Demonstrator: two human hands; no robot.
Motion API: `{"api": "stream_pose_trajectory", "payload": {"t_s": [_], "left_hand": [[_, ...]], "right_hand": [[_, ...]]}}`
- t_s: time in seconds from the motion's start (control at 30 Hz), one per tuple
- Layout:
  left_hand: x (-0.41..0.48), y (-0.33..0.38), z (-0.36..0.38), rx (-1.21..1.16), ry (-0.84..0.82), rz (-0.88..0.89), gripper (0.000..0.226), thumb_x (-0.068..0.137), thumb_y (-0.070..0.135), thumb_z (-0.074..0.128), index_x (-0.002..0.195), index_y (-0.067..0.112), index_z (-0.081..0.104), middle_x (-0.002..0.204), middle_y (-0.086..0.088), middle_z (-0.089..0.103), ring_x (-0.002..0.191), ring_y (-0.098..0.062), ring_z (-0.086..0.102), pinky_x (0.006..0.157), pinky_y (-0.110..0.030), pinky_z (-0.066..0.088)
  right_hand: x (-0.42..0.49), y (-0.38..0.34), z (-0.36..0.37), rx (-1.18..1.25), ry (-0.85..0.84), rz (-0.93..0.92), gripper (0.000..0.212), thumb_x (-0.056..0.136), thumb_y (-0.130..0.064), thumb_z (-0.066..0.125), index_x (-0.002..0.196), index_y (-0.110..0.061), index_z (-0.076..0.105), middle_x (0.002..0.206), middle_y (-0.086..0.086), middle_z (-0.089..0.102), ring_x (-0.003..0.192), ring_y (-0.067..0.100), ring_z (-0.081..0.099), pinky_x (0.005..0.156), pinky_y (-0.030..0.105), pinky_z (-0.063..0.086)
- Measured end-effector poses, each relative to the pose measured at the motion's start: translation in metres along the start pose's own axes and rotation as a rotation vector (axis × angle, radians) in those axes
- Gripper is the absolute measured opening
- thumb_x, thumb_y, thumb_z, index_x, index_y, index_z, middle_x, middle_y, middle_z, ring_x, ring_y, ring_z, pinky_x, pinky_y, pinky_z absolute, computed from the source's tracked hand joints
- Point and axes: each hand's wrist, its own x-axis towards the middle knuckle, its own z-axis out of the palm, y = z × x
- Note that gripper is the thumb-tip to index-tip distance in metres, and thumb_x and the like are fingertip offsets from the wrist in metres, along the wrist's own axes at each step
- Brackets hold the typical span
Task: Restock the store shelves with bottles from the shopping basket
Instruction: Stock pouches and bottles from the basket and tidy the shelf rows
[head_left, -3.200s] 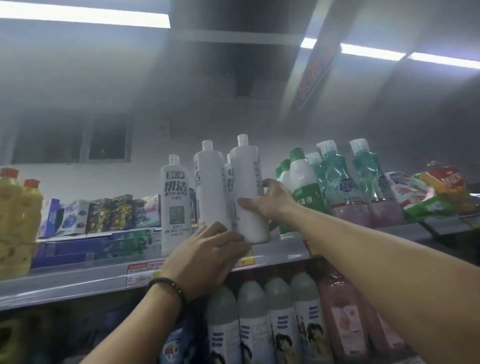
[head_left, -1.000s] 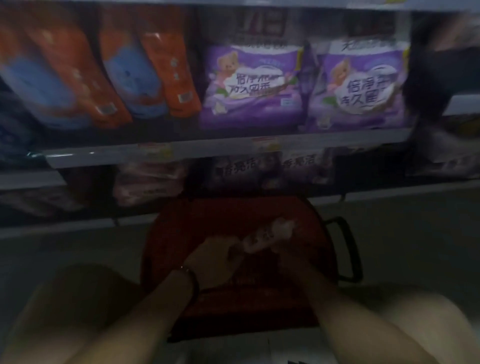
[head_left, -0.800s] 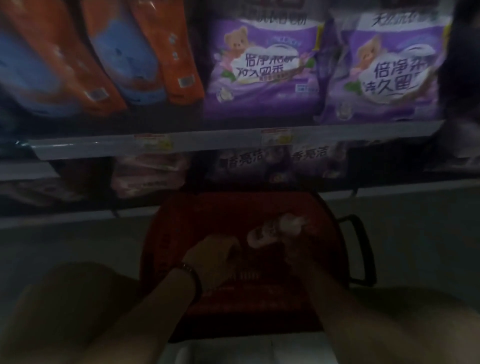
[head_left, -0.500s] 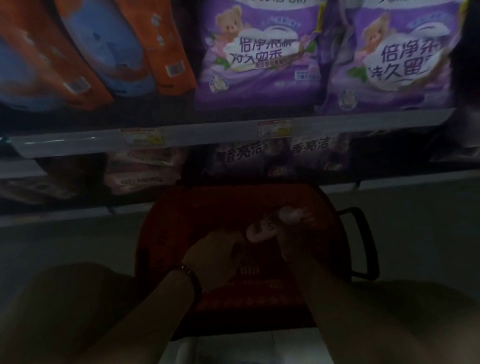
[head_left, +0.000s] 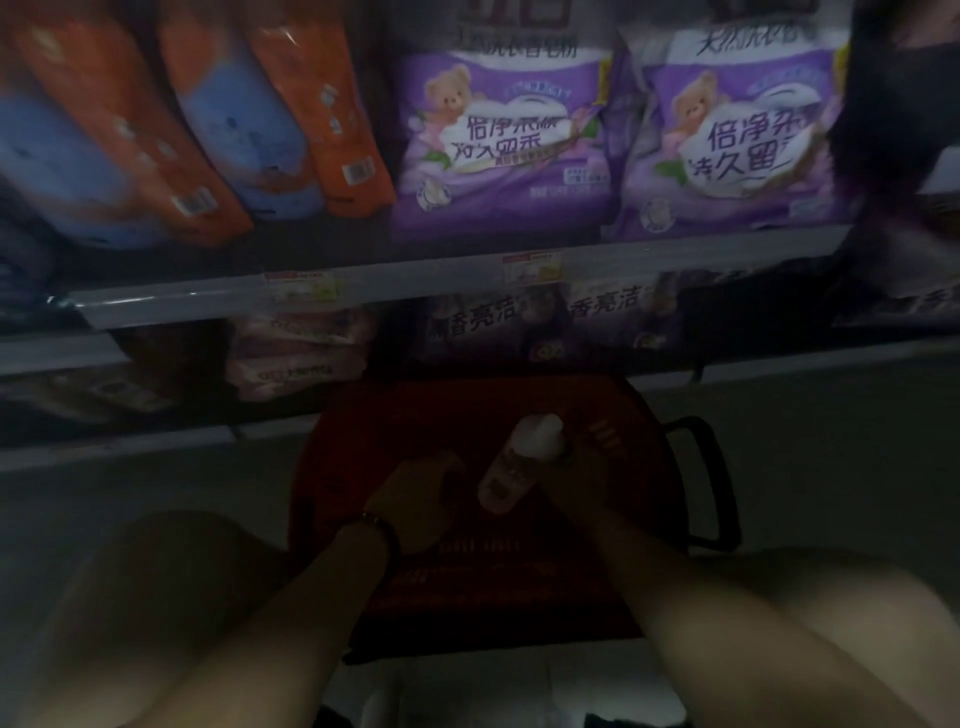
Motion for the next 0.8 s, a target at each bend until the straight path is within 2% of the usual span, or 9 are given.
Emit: {"api": "stream_pose_trajectory", "payload": {"t_s": [0.1, 0.2, 0.3, 0.37, 0.47, 0.53, 0.6, 0.7, 0.8], "left_hand": [[-0.017, 0.006, 0.001, -0.061, -0.015, -0.012, 0.061, 0.109, 0.032, 0.056, 0.162, 0.015, 0.033, 0.16, -0.008, 0.048, 0.144, -0.026, 0.049, 0.115, -0.028, 0.036], [-0.032, 0.015, 0.0, -0.157, 0.106, -0.014, 0.077, 0.099, 0.038, 0.071, 0.162, 0.015, 0.031, 0.161, -0.005, 0.045, 0.144, -0.023, 0.048, 0.116, -0.028, 0.035], [-0.046, 0.026, -0.012, -0.236, 0.196, 0.039, 0.095, 0.082, 0.043, 0.087, 0.159, 0.018, 0.036, 0.155, -0.002, 0.049, 0.14, -0.021, 0.05, 0.111, -0.03, 0.04], [-0.062, 0.044, -0.029, -0.31, 0.205, 0.104, 0.092, 0.076, 0.038, 0.091, 0.153, 0.022, 0.043, 0.147, 0.004, 0.057, 0.13, -0.013, 0.058, 0.099, -0.023, 0.045], [-0.084, 0.068, -0.051, -0.475, 0.212, 0.203, 0.085, 0.073, 0.03, 0.094, 0.144, 0.033, 0.048, 0.134, 0.015, 0.065, 0.118, 0.0, 0.066, 0.088, -0.015, 0.057], [-0.105, 0.083, -0.062, -0.575, 0.228, 0.232, 0.082, 0.068, 0.031, 0.094, 0.137, 0.037, 0.051, 0.127, 0.013, 0.07, 0.114, -0.004, 0.07, 0.092, -0.032, 0.064], [-0.125, 0.099, -0.072, -0.658, 0.271, 0.296, 0.078, 0.064, 0.031, 0.094, 0.132, 0.04, 0.058, 0.125, 0.01, 0.075, 0.115, -0.008, 0.073, 0.096, -0.046, 0.064], [-0.156, 0.123, -0.09, -0.721, 0.41, 0.391, 0.066, 0.067, 0.018, 0.095, 0.125, 0.036, 0.067, 0.121, 0.008, 0.079, 0.113, -0.011, 0.075, 0.099, -0.048, 0.062], [-0.192, 0.148, -0.119, -0.79, 0.474, 0.464, 0.048, 0.075, 0.011, 0.095, 0.117, 0.021, 0.074, 0.113, 0.001, 0.082, 0.106, -0.017, 0.079, 0.096, -0.049, 0.063]], "right_hand": [[-0.016, -0.02, -0.008, -0.02, -0.031, -0.081, 0.061, 0.091, -0.047, 0.082, 0.145, -0.025, 0.063, 0.139, 0.0, 0.068, 0.129, 0.025, 0.065, 0.091, 0.028, 0.046], [-0.045, -0.049, -0.028, -0.038, -0.102, -0.197, 0.065, 0.082, -0.034, 0.092, 0.141, -0.025, 0.065, 0.123, -0.014, 0.065, 0.116, 0.009, 0.064, 0.071, 0.003, 0.042], [-0.079, -0.085, -0.053, -0.026, -0.155, -0.299, 0.054, 0.082, -0.02, 0.093, 0.13, -0.024, 0.068, 0.106, -0.024, 0.063, 0.091, -0.019, 0.062, 0.067, -0.005, 0.04], [-0.099, -0.108, -0.067, -0.017, -0.18, -0.359, 0.052, 0.077, -0.019, 0.097, 0.124, -0.024, 0.073, 0.103, -0.028, 0.068, 0.082, -0.026, 0.062, 0.07, 0.0, 0.045], [-0.118, -0.141, -0.084, 0.003, -0.171, -0.431, 0.056, 0.07, -0.016, 0.1, 0.119, -0.029, 0.078, 0.1, -0.026, 0.079, 0.091, -0.016, 0.07, 0.078, 0.011, 0.053], [-0.134, -0.165, -0.098, 0.01, -0.188, -0.468, 0.053, 0.07, -0.014, 0.099, 0.118, -0.028, 0.081, 0.104, -0.02, 0.082, 0.096, -0.007, 0.075, 0.083, 0.019, 0.059], [-0.155, -0.192, -0.113, 0.053, -0.16, -0.505, 0.046, 0.069, -0.017, 0.098, 0.111, -0.03, 0.082, 0.108, -0.006, 0.084, 0.102, 0.01, 0.079, 0.093, 0.042, 0.065], [-0.186, -0.228, -0.13, 0.115, -0.172, -0.571, 0.033, 0.07, -0.021, 0.095, 0.101, -0.022, 0.083, 0.107, 0.012, 0.083, 0.103, 0.037, 0.079, 0.095, 0.066, 0.06], [-0.215, -0.265, -0.15, 0.191, -0.153, -0.655, 0.029, 0.075, -0.017, 0.093, 0.102, -0.012, 0.082, 0.096, 0.017, 0.083, 0.091, 0.048, 0.078, 0.078, 0.057, 0.061]]}}
